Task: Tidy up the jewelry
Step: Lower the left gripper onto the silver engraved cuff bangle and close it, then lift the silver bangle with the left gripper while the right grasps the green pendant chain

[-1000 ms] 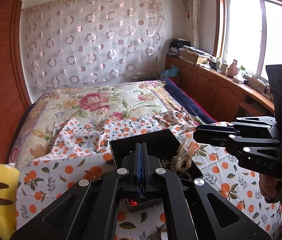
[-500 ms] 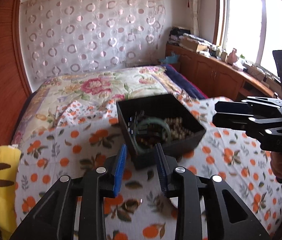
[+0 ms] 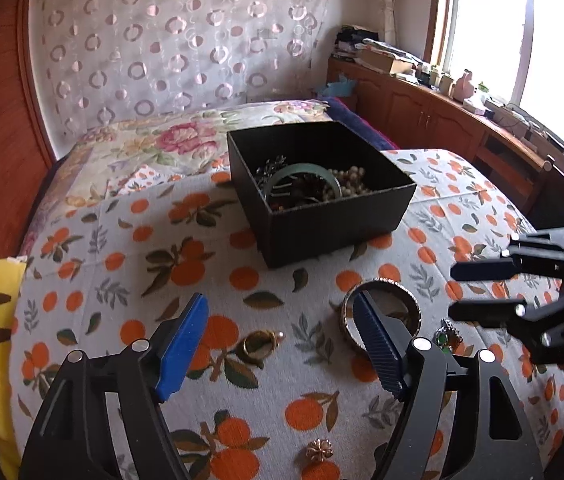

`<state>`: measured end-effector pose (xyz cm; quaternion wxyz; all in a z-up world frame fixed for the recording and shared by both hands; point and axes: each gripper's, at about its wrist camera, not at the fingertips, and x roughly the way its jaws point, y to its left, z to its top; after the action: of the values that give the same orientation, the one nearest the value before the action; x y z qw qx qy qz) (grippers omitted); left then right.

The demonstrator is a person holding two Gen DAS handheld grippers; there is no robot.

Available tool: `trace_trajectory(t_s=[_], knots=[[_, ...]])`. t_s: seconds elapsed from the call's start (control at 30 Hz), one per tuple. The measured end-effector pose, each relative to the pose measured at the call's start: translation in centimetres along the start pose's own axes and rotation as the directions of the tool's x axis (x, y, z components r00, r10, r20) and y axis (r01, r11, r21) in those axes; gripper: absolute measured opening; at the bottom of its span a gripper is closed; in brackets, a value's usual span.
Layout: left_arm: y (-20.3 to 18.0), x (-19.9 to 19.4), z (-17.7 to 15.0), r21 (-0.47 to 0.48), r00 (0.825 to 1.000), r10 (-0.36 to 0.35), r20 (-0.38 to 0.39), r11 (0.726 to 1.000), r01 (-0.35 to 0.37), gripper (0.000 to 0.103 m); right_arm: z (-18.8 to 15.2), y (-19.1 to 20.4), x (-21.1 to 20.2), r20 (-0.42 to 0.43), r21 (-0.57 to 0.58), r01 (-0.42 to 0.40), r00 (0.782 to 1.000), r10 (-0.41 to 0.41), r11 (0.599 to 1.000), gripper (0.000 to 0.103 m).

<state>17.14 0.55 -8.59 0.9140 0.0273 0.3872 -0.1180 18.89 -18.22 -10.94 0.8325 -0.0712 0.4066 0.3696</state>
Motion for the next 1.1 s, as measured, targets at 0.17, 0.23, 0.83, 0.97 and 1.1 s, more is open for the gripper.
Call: trace_trajectory(t_s=[0.17,0.23,0.83,0.97,1.1], knots=[[0.3,0.0,-0.6,-0.017,1.0,-0.001,-0.009,1.0,0.001,0.072,-1.1,1.4,0.6,-0.019,0.001,-0.004,1.0,0.004,1.0,0.039],[0.2,-0.1,-0.8,-0.018,1.0,-0.004,-0.012,1.0,0.003,0.072,-1.2,1.6,0.7,-0.03,-0.004,0.008,1.0,-0.008,1.0,0.039],[-2.3,0.5,-0.7,0.028,0.999,-0.041,-0.024,0.999,0.042,0.072,-2.7,-0.6,-0.7,-0.064,0.013,0.133,0.989,-0.132,0.991,0.035],[-2.9,1.2,-0.5,0.051,0.997,-0.052,-0.054,0.997,0.055,0.056,-2.3,-0.2,-0.2,-0.055,0.001,0.134,0.989,-0.134,0.991,0.025],[-3.2,2.1,-0.3,0.054,0.995,-0.061,-0.084,0.996,0.066,0.041,-2.2,-0.4,-0.1,-0.045,-0.005,0.124,0.991,-0.124,0.992,0.017]])
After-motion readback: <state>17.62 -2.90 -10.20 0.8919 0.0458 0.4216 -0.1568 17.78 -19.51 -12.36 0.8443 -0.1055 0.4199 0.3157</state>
